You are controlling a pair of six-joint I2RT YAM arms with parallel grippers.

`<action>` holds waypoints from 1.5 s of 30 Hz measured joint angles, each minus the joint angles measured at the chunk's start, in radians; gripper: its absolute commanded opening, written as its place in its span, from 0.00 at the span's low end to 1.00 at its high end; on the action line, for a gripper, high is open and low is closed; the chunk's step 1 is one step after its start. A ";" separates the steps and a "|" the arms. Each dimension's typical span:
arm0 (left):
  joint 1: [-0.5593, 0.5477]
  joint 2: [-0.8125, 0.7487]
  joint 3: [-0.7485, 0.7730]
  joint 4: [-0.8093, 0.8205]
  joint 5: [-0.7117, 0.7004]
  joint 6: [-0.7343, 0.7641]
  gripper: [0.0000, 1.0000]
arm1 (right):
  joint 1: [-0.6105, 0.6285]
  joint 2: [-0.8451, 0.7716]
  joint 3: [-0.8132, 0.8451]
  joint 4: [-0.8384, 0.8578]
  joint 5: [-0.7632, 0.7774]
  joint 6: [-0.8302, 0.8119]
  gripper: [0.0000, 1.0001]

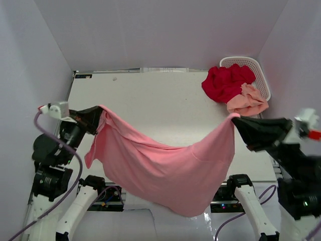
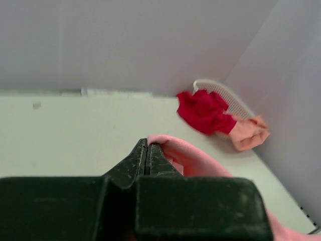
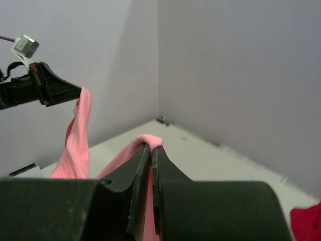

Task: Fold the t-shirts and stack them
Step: Flatten out the tshirt

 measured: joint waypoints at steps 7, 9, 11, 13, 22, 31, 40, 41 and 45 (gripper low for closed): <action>0.000 0.290 -0.212 0.039 -0.037 -0.083 0.02 | -0.002 0.263 -0.378 -0.007 0.027 0.076 0.08; 0.000 0.425 -0.224 0.050 -0.047 -0.106 0.00 | -0.003 0.350 -0.475 0.002 0.028 0.095 0.08; 0.000 0.525 -0.255 0.083 -0.060 -0.127 0.01 | -0.003 0.414 -0.554 0.011 0.028 0.115 0.08; 0.001 0.593 -0.306 0.129 -0.078 -0.153 0.06 | -0.002 0.465 -0.608 0.040 0.028 0.127 0.08; 0.012 1.067 -0.156 0.304 -0.094 -0.219 0.00 | 0.001 0.792 -0.571 0.198 0.070 0.109 0.08; 0.024 1.446 0.058 0.374 -0.027 -0.216 0.02 | 0.001 1.065 -0.387 0.270 0.137 0.063 0.08; 0.119 1.477 0.162 0.373 -0.033 -0.187 0.34 | 0.001 1.162 -0.364 0.322 0.172 0.052 0.08; 0.139 1.477 0.163 0.371 -0.033 -0.186 0.48 | 0.001 1.165 -0.364 0.327 0.171 0.052 0.08; 0.210 1.506 0.218 0.315 -0.033 -0.180 0.83 | 0.001 1.167 -0.364 0.344 0.171 0.053 0.08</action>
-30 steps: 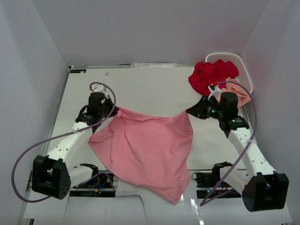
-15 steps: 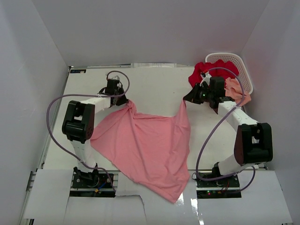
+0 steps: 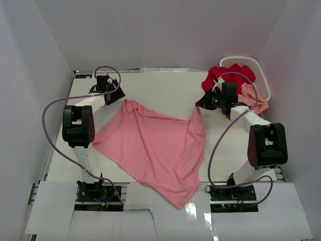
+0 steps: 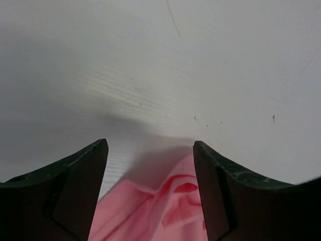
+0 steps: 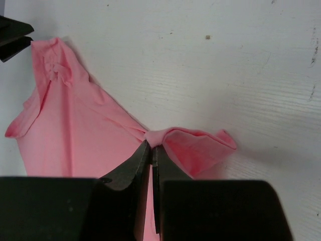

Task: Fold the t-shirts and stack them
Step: Flatten out the tshirt

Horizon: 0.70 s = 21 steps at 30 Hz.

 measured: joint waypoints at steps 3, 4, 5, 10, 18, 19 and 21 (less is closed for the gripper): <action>0.041 0.060 0.074 -0.008 0.026 0.001 0.98 | 0.000 0.000 -0.001 0.014 -0.001 0.002 0.08; 0.050 0.077 0.094 -0.014 0.040 0.000 0.98 | 0.000 0.000 -0.001 0.018 -0.001 0.002 0.08; 0.057 0.093 0.109 -0.017 0.053 0.001 0.98 | 0.000 0.000 -0.001 0.021 -0.001 0.002 0.08; 0.064 0.111 0.125 -0.019 0.160 0.019 0.98 | 0.001 0.000 -0.001 0.022 -0.006 0.002 0.08; 0.021 -0.104 0.037 -0.069 0.186 0.062 0.98 | 0.011 0.000 -0.001 0.021 -0.016 0.002 0.08; 0.013 -0.154 0.018 -0.075 0.179 0.064 0.98 | 0.011 0.000 -0.001 0.022 -0.016 0.002 0.08; -0.006 -0.256 -0.013 -0.087 0.157 0.065 0.98 | 0.013 0.000 -0.001 0.021 -0.019 0.001 0.08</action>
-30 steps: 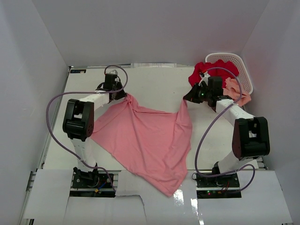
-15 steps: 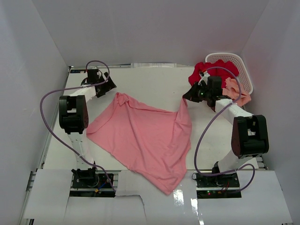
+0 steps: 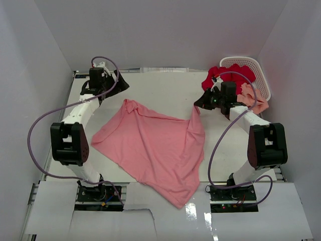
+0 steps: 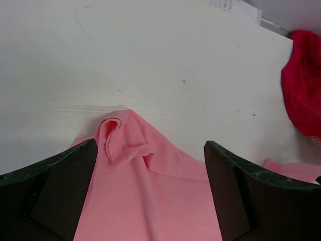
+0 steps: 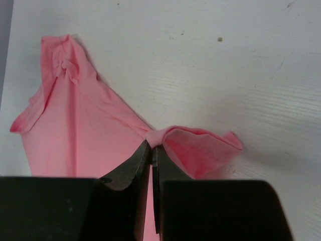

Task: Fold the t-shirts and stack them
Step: Flatten out the tshirt

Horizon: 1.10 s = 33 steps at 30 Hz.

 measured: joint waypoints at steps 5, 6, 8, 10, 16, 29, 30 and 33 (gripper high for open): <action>-0.053 -0.158 -0.048 -0.028 -0.034 -0.008 0.84 | 0.003 -0.007 -0.011 0.001 -0.002 0.000 0.08; -0.059 -0.165 -0.058 -0.035 -0.033 -0.013 0.80 | 0.003 -0.008 -0.012 0.001 -0.003 0.000 0.08; -0.064 -0.163 -0.089 -0.046 -0.026 -0.026 0.78 | 0.005 -0.008 -0.013 0.001 -0.005 0.000 0.08; -0.064 -0.148 -0.124 -0.066 -0.019 -0.040 0.78 | 0.005 -0.009 -0.013 0.001 -0.006 0.000 0.08; -0.060 -0.077 -0.177 -0.106 0.015 -0.104 0.78 | 0.005 -0.009 -0.013 0.001 -0.013 0.000 0.08; -0.059 0.063 -0.190 -0.048 0.103 -0.197 0.67 | 0.006 -0.014 -0.013 0.001 -0.016 0.000 0.08; -0.059 0.069 -0.190 -0.043 0.103 -0.200 0.67 | 0.006 -0.014 -0.013 0.001 -0.016 0.000 0.08; -0.059 0.086 -0.190 -0.030 0.098 -0.211 0.67 | 0.006 -0.014 -0.013 0.002 -0.016 0.000 0.08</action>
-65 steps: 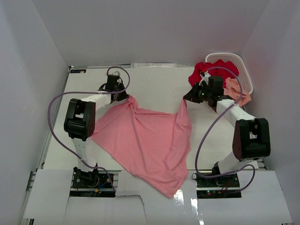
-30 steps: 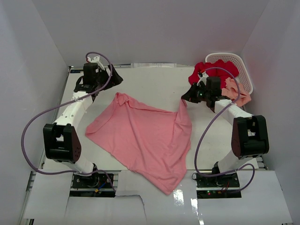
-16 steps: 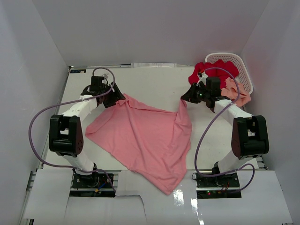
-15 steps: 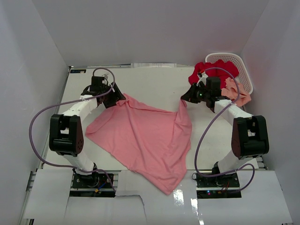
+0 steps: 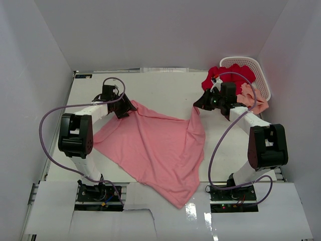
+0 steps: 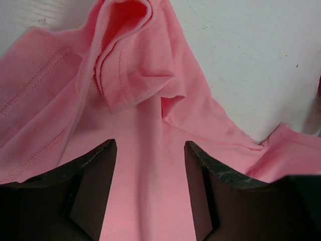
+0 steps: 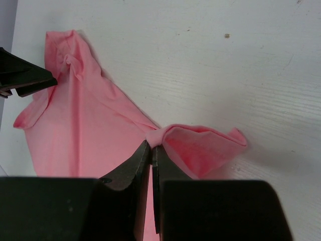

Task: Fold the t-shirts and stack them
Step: Flatten out the tshirt

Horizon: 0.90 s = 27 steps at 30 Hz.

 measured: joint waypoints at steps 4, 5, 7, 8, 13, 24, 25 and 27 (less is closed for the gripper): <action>0.000 0.004 -0.018 0.032 -0.013 -0.029 0.60 | 0.000 0.000 0.000 0.000 0.000 0.000 0.08; 0.000 0.005 -0.024 0.042 -0.016 -0.038 0.58 | 0.000 0.000 0.000 0.000 -0.001 0.000 0.08; 0.000 0.014 -0.026 0.056 -0.018 -0.053 0.57 | 0.000 0.000 0.000 0.000 -0.001 -0.001 0.08; 0.000 0.021 -0.026 0.065 -0.019 -0.060 0.57 | 0.000 0.000 0.000 0.000 -0.001 -0.001 0.08; 0.000 0.066 -0.026 0.090 -0.020 -0.087 0.54 | 0.000 0.000 0.000 0.000 -0.001 -0.001 0.08; 0.008 0.078 -0.032 0.128 -0.040 -0.125 0.57 | 0.000 0.000 0.000 0.000 -0.003 -0.002 0.08; 0.012 0.078 -0.034 0.130 -0.042 -0.130 0.57 | 0.000 0.000 0.000 0.000 -0.003 -0.002 0.08; 0.019 0.078 -0.034 0.133 -0.044 -0.137 0.57 | 0.000 0.000 -0.001 0.000 -0.004 -0.002 0.08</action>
